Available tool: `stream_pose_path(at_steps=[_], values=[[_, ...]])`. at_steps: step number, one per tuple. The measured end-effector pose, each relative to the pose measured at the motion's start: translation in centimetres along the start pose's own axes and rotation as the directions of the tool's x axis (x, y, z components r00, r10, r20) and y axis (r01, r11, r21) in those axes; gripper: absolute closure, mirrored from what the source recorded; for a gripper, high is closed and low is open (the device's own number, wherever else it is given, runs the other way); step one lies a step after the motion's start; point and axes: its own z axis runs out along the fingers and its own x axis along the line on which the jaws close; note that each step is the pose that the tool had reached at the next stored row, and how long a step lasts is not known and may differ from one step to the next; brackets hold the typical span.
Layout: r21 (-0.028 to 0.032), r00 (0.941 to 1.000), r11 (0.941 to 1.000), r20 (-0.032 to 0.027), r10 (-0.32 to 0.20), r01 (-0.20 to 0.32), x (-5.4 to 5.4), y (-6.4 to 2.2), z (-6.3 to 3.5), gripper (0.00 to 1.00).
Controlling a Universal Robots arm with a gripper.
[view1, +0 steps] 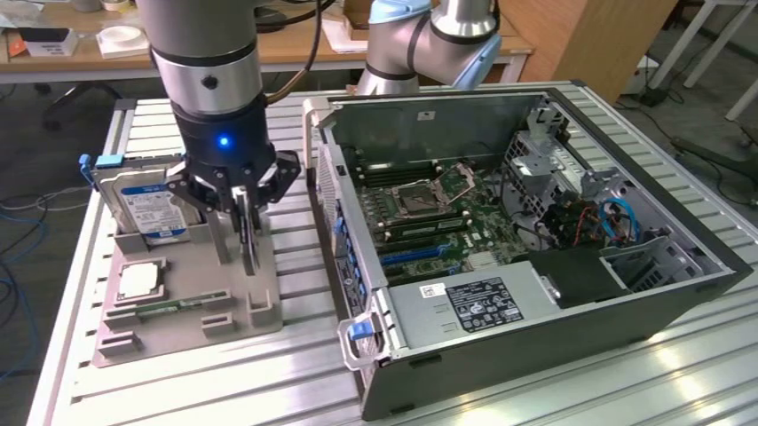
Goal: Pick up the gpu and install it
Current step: 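Pick up the gpu and move the gpu toward the slot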
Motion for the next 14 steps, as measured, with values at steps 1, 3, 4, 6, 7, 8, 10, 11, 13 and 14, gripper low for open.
stream_pose_path(at_steps=[1,3,4,6,7,8,10,11,13,14], values=[[0.0,1.0,1.0,0.0,0.0,0.0,0.0,0.0,-0.07,0.73],[0.0,1.0,1.0,0.0,0.0,0.0,0.0,0.01,-0.2,0.73],[0.0,1.0,1.0,0.0,0.0,0.0,0.0,0.01,-0.26,0.73],[0.0,1.0,1.0,0.0,0.0,0.0,0.0,0.02,-0.37,0.73],[-0.0001,1.0,1.0,0.0,0.0,0.0,0.0,0.02,-0.43,0.73],[0.0,1.0,1.0,0.0,0.0,0.0,-0.01,0.02,-0.5,0.73],[0.0,1.0,1.0,0.0,0.0,0.0,-0.01,0.03,-0.66,0.73],[0.0,1.0,1.0,0.0,0.0,0.0,-0.01,0.03,-0.74,0.73],[0.0,1.0,1.0,0.0,0.0,0.0,-0.01,0.04,-0.88,0.73],[0.0,1.0,1.0,0.0,0.0,0.0,-0.01,0.04,-0.95,0.73]])
